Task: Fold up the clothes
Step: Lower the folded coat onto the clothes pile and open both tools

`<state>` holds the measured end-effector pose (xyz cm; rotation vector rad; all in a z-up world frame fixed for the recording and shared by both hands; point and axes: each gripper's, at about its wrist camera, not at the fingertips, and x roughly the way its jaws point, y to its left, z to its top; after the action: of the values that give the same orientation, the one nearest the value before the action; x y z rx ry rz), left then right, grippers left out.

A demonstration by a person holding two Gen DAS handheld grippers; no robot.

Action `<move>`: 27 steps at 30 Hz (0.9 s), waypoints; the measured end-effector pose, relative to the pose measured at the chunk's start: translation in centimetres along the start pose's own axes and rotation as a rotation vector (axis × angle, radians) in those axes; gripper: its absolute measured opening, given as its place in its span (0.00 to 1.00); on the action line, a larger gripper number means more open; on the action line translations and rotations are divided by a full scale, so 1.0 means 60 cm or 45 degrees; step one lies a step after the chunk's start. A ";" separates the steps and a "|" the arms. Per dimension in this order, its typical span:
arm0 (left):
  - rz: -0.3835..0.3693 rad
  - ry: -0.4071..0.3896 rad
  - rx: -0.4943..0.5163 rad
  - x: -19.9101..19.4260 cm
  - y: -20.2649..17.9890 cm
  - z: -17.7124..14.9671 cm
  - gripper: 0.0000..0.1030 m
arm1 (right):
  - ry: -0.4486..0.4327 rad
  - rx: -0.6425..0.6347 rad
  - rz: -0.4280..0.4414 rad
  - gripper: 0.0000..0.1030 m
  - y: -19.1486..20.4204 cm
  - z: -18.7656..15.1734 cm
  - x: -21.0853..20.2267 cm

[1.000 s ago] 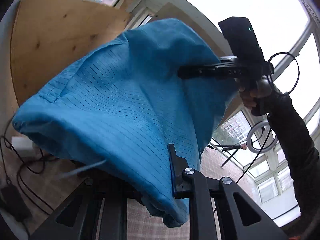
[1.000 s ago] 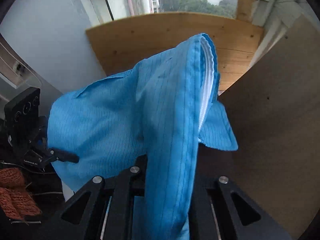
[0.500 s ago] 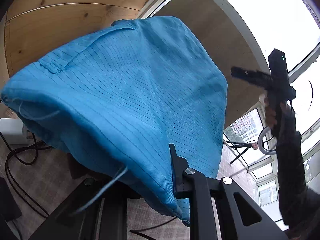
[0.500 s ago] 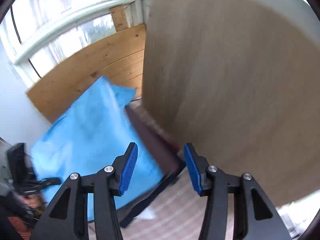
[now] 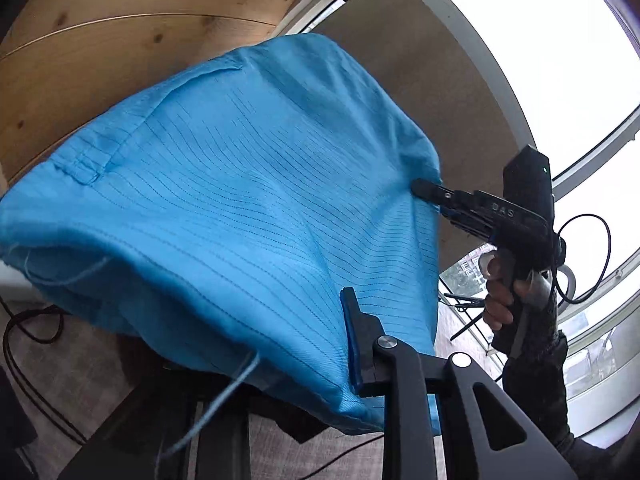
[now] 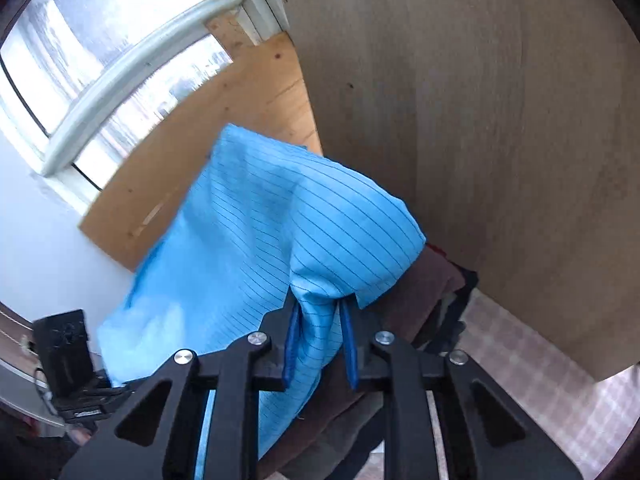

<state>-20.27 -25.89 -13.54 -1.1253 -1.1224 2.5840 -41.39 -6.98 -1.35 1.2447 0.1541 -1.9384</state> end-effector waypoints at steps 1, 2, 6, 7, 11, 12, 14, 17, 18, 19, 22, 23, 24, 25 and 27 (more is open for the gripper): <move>0.007 0.014 0.022 0.005 -0.004 0.002 0.26 | 0.042 -0.002 -0.041 0.18 -0.003 0.003 0.011; 0.017 0.028 0.043 0.005 -0.006 0.002 0.26 | 0.071 -0.007 -0.061 0.21 -0.004 0.002 0.018; 0.053 0.065 0.011 -0.043 0.018 -0.014 0.36 | 0.039 -0.014 -0.053 0.38 -0.007 -0.006 -0.001; 0.070 0.075 -0.010 -0.063 0.026 -0.021 0.37 | 0.023 -0.004 -0.050 0.41 -0.008 -0.009 -0.009; 0.206 0.017 0.048 -0.165 0.035 -0.045 0.38 | -0.078 0.028 -0.106 0.42 -0.009 -0.025 -0.054; 0.241 0.004 0.075 -0.183 0.033 -0.041 0.38 | -0.120 0.037 -0.138 0.42 -0.004 -0.033 -0.069; 0.290 -0.021 0.130 -0.209 0.024 -0.024 0.38 | -0.221 0.031 -0.192 0.42 0.013 -0.051 -0.099; 0.344 -0.073 0.308 -0.191 -0.034 0.034 0.38 | -0.325 -0.014 -0.172 0.42 0.046 -0.068 -0.122; 0.360 -0.091 0.375 -0.181 -0.056 0.056 0.38 | -0.324 -0.035 -0.160 0.42 0.054 -0.070 -0.118; 0.358 -0.105 0.440 -0.166 -0.077 0.079 0.39 | -0.318 -0.055 -0.168 0.42 0.063 -0.067 -0.109; 0.275 -0.096 0.577 -0.091 -0.118 0.153 0.41 | -0.291 -0.069 -0.181 0.42 0.075 -0.051 -0.066; 0.272 -0.068 0.584 -0.055 -0.122 0.180 0.41 | -0.284 -0.066 -0.170 0.42 0.076 -0.049 -0.052; 0.290 -0.045 0.579 -0.020 -0.120 0.206 0.41 | -0.278 -0.067 -0.169 0.42 0.075 -0.048 -0.039; 0.335 -0.028 0.560 0.015 -0.111 0.232 0.42 | -0.272 -0.077 -0.207 0.42 0.068 -0.050 -0.032; 0.417 0.014 0.506 0.077 -0.080 0.276 0.39 | -0.237 -0.080 -0.267 0.41 0.054 -0.044 -0.003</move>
<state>-35.60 -30.48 -5.54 -1.3034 -0.4112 2.8524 -37.28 -7.75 -1.55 1.0346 0.2566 -2.2004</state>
